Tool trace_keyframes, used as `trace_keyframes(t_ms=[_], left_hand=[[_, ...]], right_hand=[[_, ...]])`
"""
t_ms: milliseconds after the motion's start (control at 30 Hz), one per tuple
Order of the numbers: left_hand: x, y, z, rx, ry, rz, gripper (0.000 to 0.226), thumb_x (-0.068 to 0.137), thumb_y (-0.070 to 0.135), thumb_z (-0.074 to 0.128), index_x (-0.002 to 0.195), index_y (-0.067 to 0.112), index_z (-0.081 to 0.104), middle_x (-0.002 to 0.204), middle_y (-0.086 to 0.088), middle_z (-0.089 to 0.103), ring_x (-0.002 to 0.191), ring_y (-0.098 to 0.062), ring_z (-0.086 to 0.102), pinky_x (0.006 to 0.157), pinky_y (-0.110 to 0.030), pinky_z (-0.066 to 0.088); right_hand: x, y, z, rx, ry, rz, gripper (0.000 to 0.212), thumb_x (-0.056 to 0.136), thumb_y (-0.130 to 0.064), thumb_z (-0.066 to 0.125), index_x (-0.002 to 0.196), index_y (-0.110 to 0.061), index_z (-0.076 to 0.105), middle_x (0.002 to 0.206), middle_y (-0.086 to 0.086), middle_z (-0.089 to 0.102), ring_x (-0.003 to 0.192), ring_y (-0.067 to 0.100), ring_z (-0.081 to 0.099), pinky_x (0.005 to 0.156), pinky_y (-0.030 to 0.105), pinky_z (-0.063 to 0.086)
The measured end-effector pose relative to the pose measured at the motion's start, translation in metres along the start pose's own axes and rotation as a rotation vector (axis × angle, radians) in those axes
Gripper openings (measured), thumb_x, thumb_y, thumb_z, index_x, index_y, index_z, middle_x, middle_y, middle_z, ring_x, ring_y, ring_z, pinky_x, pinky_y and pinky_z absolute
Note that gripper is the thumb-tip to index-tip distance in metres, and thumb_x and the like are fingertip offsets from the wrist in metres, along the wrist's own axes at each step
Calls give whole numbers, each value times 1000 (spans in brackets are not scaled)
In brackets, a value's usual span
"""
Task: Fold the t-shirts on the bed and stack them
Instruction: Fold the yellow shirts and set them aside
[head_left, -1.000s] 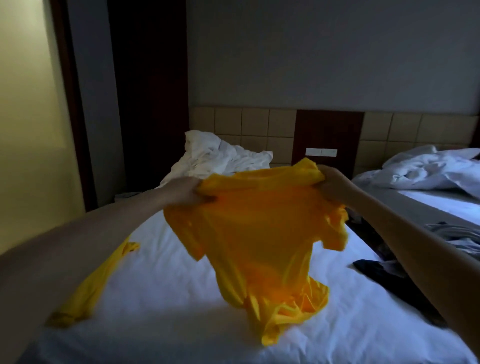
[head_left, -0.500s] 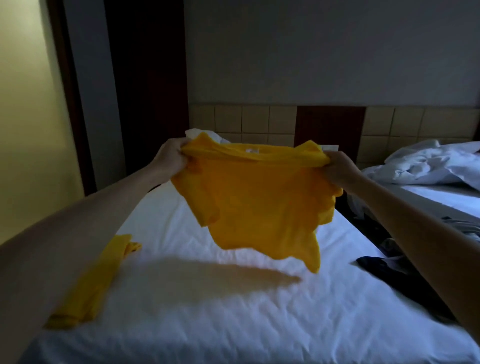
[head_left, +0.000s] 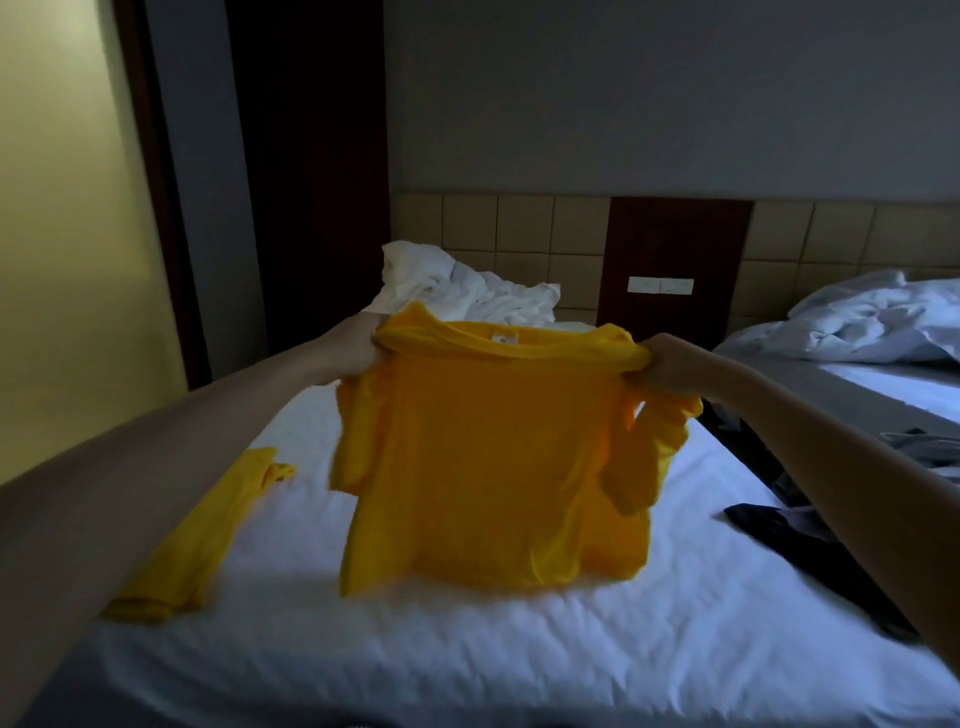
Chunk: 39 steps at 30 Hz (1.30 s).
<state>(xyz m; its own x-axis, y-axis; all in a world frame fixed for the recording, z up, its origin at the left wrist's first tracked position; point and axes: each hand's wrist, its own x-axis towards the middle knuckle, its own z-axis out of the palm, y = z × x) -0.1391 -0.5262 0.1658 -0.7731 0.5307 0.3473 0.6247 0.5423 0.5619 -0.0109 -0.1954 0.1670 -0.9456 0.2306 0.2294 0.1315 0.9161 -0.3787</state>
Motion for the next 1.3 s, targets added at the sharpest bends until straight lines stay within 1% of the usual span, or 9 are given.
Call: trace_keyframes(t_ms=[133, 267, 333, 467, 567, 733, 933, 1133, 1300], left_hand=[[-6, -7, 3, 55, -164, 37, 15, 87, 20, 65, 76, 26, 56, 80, 3, 58, 79, -14, 57, 78, -35, 49], [-13, -14, 18, 599, -430, -51, 37, 76, 49, 72, 103, 25, 61, 95, 5, 59, 92, -18, 59, 82, -31, 49], [-15, -21, 34, 801, -411, -47, 33, 80, 49, 69, 98, 22, 63, 89, 1, 60, 86, -21, 59, 73, -33, 49], [-17, -33, 49, 582, -346, -81, 34, 89, 11, 57, 58, 15, 45, 62, -4, 45, 59, -18, 43, 59, -34, 39], [-21, -46, 45, 207, -315, -129, 28, 87, -5, 49, 63, 10, 52, 67, -10, 52, 62, -21, 50, 60, -31, 43], [-26, -49, 38, 96, -480, -128, 11, 89, 20, 65, 82, 11, 67, 80, -6, 67, 71, -20, 64, 66, -29, 53], [-26, -63, 58, 342, -653, -153, 18, 79, 29, 75, 79, 14, 66, 77, -1, 65, 66, -14, 62, 60, -21, 50], [8, -94, 84, 409, -516, -159, 20, 83, 23, 70, 71, 15, 58, 67, 0, 53, 60, -14, 50, 52, -22, 37], [81, -110, 76, 507, -105, -141, 26, 82, 25, 66, 63, 21, 49, 75, -6, 57, 72, -24, 54, 63, -32, 44]], right_hand=[[-1, 1, 4, 9, -118, -10, 19, 92, -16, 57, 109, -10, 62, 105, 11, 64, 87, 19, 59, 72, 26, 48], [-9, 0, 15, -143, -308, 20, 45, 81, -34, 70, 121, -17, 58, 119, 6, 62, 103, 24, 59, 94, 33, 46], [-13, -5, 30, -346, -383, -1, 56, 78, -37, 73, 127, -16, 54, 122, 5, 60, 107, 23, 58, 93, 30, 44], [-12, 4, 55, -426, -255, -59, 35, 87, -26, 64, 115, -5, 61, 116, 13, 61, 95, 22, 57, 88, 29, 43], [-12, 14, 60, -200, -210, -32, 23, 87, -12, 60, 106, -2, 66, 108, 16, 66, 84, 18, 56, 82, 30, 44], [-14, 14, 57, -81, -363, 27, 28, 84, -20, 67, 111, -9, 66, 109, 9, 66, 91, 20, 59, 85, 31, 48], [-21, 10, 81, -178, -515, -31, 46, 78, -20, 74, 121, -15, 59, 116, 5, 62, 107, 24, 58, 91, 30, 44], [26, 27, 122, -127, -234, -22, 35, 80, -14, 70, 114, -8, 62, 114, 15, 63, 104, 28, 59, 80, 31, 42], [102, 28, 125, -262, 141, -43, 31, 86, -13, 54, 117, -16, 58, 114, 13, 62, 103, 34, 58, 71, 36, 43]])
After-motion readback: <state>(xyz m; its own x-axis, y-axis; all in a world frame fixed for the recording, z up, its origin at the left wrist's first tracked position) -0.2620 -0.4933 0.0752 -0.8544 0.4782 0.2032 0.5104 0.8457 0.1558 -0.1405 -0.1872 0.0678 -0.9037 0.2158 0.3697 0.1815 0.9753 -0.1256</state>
